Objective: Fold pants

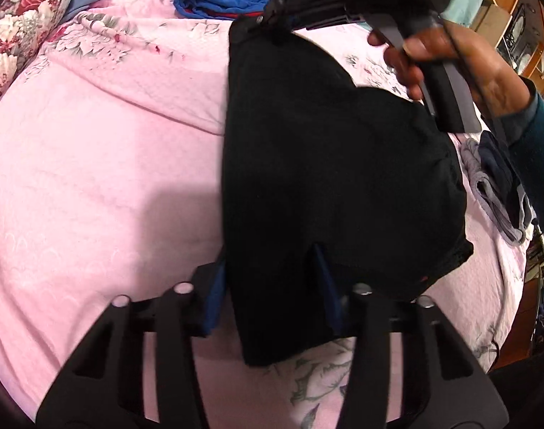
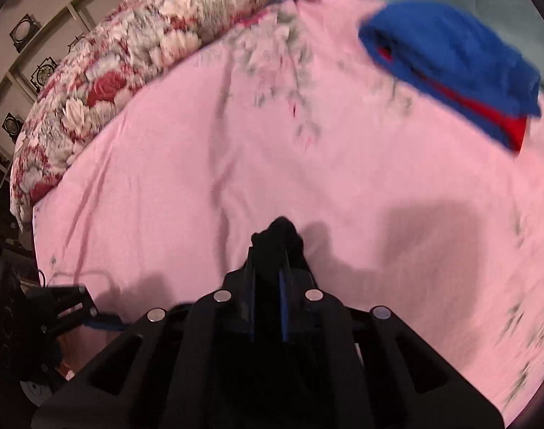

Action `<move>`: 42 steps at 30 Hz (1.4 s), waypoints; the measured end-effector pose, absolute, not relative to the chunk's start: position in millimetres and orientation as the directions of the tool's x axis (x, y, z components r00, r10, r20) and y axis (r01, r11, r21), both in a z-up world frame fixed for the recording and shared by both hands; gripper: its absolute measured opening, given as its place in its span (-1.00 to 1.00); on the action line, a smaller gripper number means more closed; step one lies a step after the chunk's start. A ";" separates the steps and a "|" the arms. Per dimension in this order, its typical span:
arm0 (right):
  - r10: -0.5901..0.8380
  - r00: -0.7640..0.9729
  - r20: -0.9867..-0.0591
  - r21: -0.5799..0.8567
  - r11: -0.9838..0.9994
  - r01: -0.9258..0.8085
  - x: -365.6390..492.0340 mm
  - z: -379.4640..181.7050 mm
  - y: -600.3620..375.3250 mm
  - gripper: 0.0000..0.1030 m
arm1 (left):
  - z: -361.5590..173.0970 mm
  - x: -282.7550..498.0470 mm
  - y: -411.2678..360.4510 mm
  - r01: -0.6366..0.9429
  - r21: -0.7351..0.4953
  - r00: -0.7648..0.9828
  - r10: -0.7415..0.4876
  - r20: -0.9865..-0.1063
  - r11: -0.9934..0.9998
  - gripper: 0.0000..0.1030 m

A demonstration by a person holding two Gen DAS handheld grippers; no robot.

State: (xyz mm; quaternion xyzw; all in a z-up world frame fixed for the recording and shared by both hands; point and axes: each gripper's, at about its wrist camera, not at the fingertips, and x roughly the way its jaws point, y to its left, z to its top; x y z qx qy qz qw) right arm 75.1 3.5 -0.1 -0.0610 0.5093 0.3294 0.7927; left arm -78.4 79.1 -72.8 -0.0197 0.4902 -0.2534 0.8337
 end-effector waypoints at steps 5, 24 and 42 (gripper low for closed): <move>0.417 0.328 -0.848 0.232 0.847 -0.478 112.6 -16.3 -12.2 -0.83 | -72.3 -82.7 81.5 0.395 -0.265 0.397 -0.424 -0.814 0.880 -0.26; 0.467 0.355 -0.810 0.415 0.884 -0.215 -30.0 -20.3 -153.7 0.15 | -66.4 -19.8 91.3 0.256 -0.283 0.408 -0.369 -0.835 0.924 0.18; 0.688 0.376 -0.620 0.783 0.565 0.259 -176.2 -65.8 -249.1 0.58 | -41.6 -53.4 92.9 0.286 -0.337 0.399 -0.431 -0.809 0.897 0.52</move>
